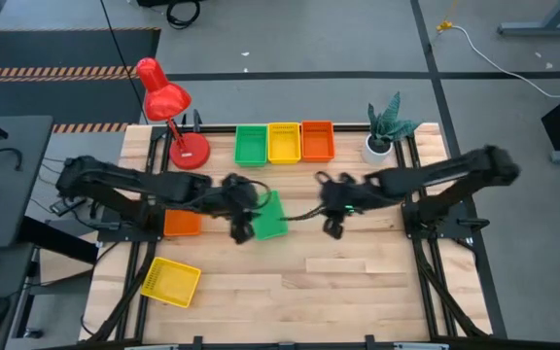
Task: Stack baskets by color
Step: Stack the right green bin on top of the left green bin
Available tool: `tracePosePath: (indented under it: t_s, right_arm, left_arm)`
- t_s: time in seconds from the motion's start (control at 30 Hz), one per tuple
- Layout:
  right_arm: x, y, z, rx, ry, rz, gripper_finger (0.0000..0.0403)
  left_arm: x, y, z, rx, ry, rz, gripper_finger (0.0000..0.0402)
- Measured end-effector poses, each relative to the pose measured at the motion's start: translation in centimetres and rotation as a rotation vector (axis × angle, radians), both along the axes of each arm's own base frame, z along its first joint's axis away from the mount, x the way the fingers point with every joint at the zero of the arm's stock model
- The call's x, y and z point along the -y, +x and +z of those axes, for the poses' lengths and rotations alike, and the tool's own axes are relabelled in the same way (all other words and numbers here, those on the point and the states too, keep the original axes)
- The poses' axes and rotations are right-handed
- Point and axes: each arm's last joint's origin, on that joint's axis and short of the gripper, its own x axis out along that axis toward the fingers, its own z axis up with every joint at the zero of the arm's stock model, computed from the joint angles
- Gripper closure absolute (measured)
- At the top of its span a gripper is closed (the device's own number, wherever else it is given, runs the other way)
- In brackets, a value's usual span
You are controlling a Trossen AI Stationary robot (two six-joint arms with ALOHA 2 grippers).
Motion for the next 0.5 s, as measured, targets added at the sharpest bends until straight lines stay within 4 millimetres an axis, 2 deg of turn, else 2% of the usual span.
tracePosePath:
  t_s: [0.13,0.23,0.37,0.5]
  right_arm:
    - [-0.7,-4.1,0.4,0.111,0.073,-0.184,0.0289]
    - [-1.2,-6.3,0.6,0.182,0.089,-0.243,0.0289]
    - [-1.4,-8.1,0.4,0.227,0.074,-0.26,0.0289]
    - [-1.3,-9.0,-0.4,0.222,0.031,-0.244,0.0289]
  left_arm:
    - [-0.6,3.4,-2.4,0.002,-0.03,-0.082,0.028]
    - [-1.1,5.4,-4.6,-0.02,-0.097,-0.159,0.0273]
    - [-1.1,7.1,-7.5,-0.091,-0.129,-0.296,0.0245]
    - [-0.3,7.6,-9.7,-0.178,-0.106,-0.372,0.0222]
